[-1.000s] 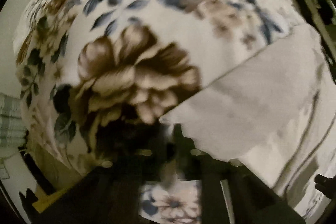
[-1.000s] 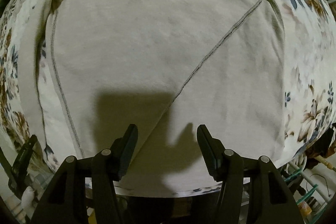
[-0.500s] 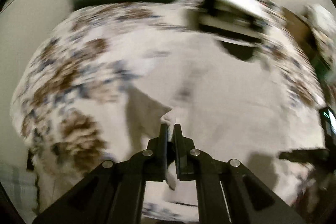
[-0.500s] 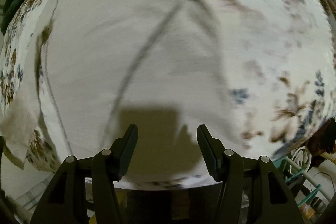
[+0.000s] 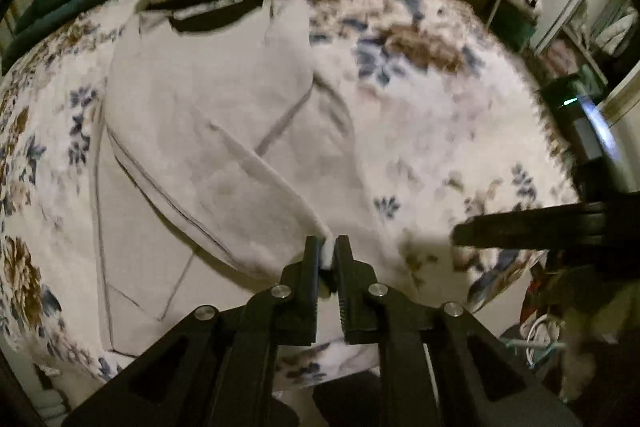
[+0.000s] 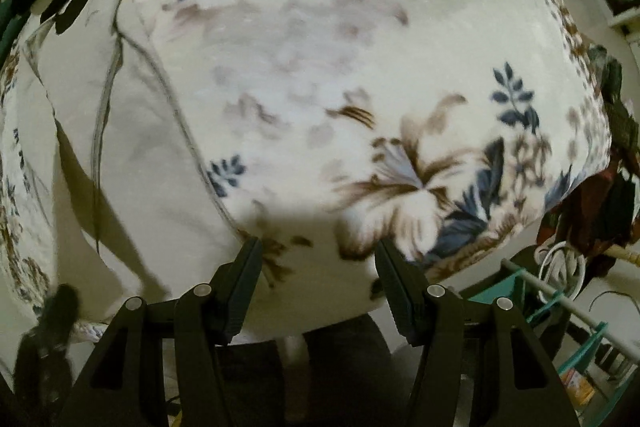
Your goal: Fold small clothes
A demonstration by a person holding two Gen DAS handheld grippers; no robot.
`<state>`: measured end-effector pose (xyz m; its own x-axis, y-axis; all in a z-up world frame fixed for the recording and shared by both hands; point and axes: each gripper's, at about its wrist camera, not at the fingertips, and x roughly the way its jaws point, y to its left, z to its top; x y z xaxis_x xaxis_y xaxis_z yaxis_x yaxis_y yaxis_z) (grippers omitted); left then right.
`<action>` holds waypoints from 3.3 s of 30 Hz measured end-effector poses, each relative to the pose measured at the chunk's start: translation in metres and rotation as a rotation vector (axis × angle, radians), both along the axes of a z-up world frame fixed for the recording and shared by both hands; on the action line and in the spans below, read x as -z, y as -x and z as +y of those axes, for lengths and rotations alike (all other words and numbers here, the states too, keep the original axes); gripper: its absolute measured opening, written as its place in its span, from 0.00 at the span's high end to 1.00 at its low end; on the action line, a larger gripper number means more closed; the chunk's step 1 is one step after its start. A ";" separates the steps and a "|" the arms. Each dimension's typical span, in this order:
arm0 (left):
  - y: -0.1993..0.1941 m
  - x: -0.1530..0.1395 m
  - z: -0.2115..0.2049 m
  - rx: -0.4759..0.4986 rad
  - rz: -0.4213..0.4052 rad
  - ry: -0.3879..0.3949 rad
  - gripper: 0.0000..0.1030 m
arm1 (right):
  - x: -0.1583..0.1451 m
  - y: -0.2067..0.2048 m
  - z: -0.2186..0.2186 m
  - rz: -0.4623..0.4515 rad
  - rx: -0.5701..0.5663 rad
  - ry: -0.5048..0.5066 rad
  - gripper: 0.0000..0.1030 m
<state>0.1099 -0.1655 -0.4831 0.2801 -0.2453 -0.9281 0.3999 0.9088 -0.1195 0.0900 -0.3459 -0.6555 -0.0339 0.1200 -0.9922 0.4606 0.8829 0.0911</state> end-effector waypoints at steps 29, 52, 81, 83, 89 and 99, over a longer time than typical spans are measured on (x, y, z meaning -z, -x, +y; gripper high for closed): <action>0.009 0.111 0.255 -0.455 0.368 0.016 0.54 | 0.066 0.044 0.000 0.040 -0.018 -0.261 0.41; -0.066 -0.009 0.264 -0.576 0.162 0.207 0.97 | -0.051 -0.069 -0.021 -0.161 0.026 -0.396 0.96; -0.223 0.070 0.244 -0.451 0.150 0.193 0.96 | -0.030 -0.234 -0.009 -0.245 -0.091 -0.244 0.97; -0.223 0.069 0.247 -0.458 0.140 0.180 0.96 | -0.036 -0.235 -0.014 -0.260 -0.058 -0.204 0.97; -0.231 0.083 0.260 -0.505 0.234 0.216 0.91 | -0.019 -0.240 -0.022 -0.192 -0.038 -0.176 0.98; -0.275 0.014 0.252 -0.471 0.060 0.185 0.40 | -0.056 -0.291 -0.019 -0.248 -0.038 -0.151 0.43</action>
<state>0.3851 0.0869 -0.4975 0.3478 -0.2670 -0.8987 -0.0604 0.9502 -0.3057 0.3812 -0.3653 -0.5998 0.2006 0.2706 -0.9416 0.3750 0.8667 0.3290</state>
